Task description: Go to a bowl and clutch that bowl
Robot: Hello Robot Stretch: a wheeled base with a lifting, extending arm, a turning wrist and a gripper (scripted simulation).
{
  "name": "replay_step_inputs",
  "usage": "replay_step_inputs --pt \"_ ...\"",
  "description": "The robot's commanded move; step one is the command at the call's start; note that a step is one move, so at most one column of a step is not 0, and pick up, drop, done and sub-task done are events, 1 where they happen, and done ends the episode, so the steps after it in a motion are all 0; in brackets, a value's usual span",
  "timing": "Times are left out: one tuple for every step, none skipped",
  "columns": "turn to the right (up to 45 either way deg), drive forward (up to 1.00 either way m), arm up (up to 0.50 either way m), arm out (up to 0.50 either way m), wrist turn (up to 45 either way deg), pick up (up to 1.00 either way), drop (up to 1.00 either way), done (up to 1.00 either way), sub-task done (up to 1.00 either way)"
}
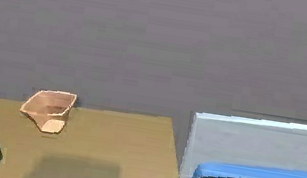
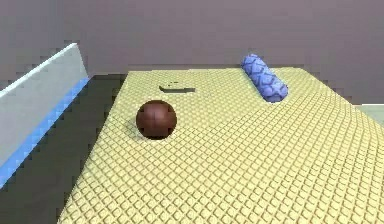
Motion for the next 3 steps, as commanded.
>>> replay_step_inputs --pt "-45.0 0.0 0.0 0.0 0.0 0.0 0.0 0.0 0.0" --pt "-45.0 0.0 0.0 0.0 0.0 0.0 0.0 0.0 0.0" --pt "-24.0 0.0 0.0 0.0 0.0 0.0 0.0 0.0 0.0"
